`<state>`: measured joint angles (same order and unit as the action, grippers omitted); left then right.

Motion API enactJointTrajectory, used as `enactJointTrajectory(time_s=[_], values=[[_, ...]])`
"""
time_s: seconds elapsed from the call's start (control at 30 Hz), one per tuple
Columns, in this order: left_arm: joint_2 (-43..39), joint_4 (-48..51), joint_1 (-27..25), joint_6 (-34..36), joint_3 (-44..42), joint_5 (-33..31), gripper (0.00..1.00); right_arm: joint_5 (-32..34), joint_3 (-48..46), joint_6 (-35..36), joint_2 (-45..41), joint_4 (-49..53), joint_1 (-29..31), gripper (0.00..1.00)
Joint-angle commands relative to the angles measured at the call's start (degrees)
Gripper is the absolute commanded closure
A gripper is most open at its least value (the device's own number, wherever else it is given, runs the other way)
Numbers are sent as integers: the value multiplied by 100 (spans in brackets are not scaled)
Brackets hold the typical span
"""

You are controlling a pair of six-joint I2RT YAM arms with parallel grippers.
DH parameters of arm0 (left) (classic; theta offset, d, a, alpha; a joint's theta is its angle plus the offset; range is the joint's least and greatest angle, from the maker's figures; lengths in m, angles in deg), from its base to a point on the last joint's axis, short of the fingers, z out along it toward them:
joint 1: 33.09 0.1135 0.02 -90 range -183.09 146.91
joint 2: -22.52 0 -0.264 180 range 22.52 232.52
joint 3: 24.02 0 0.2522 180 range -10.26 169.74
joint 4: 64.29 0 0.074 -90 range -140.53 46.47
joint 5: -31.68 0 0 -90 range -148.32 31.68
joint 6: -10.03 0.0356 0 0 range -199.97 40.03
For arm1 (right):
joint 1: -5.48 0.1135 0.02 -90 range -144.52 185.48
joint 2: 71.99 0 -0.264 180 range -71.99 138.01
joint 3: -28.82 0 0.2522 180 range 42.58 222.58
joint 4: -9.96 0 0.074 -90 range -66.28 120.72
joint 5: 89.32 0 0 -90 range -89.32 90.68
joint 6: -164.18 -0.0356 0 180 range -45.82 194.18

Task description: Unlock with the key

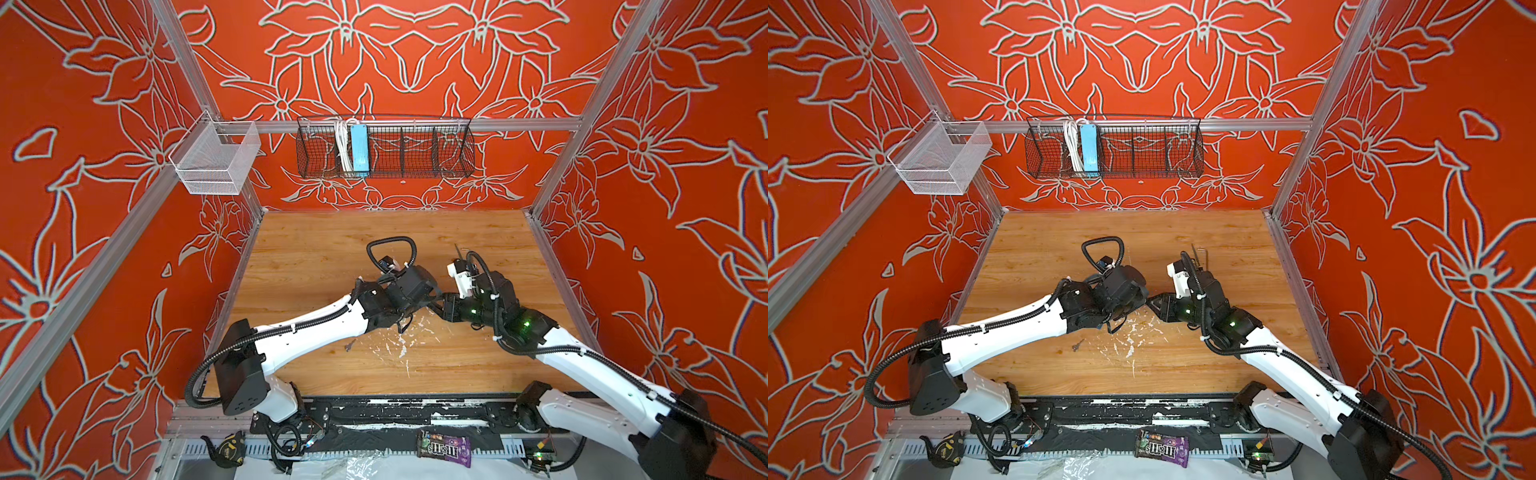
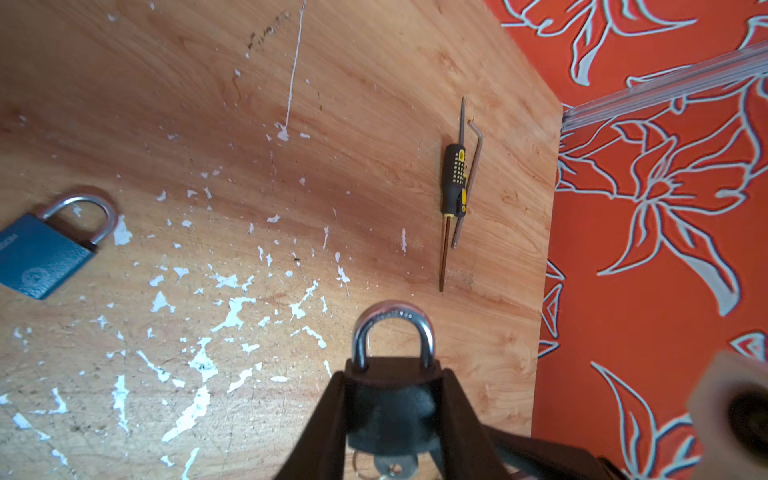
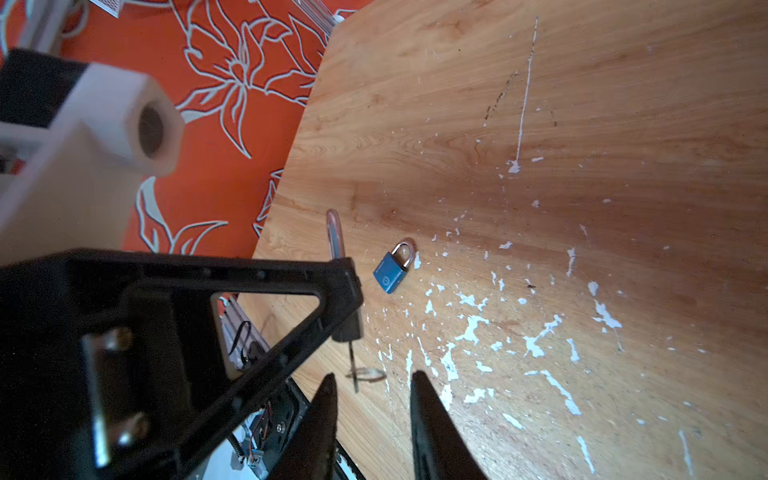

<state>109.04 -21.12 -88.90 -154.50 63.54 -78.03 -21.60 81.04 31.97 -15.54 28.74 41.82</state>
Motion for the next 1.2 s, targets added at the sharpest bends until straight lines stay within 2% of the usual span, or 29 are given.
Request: enactJointTrajectory(time_s=[0.0,0.17,0.43,0.53,0.73,0.93,1.17], values=[[-162,-28,35,73,-4,-257,100,-189,-347,-590,-50,-564,-17,69],[-197,-80,35,32,-32,-233,100,-365,-711,-1132,-51,-1593,-13,72],[-188,-87,44,43,-31,-227,100,-281,-789,-1004,42,-1725,-13,82],[-188,-107,53,8,-58,-223,100,-51,-761,-914,50,-1455,-13,87],[-158,-145,53,24,-32,-86,100,-232,-810,-825,113,-1777,-9,93],[-119,-309,53,-30,-49,428,100,-50,-700,-499,121,-1739,-13,98],[-14,-804,-4,-159,-104,1386,100,120,-545,-36,255,-2066,20,100]])
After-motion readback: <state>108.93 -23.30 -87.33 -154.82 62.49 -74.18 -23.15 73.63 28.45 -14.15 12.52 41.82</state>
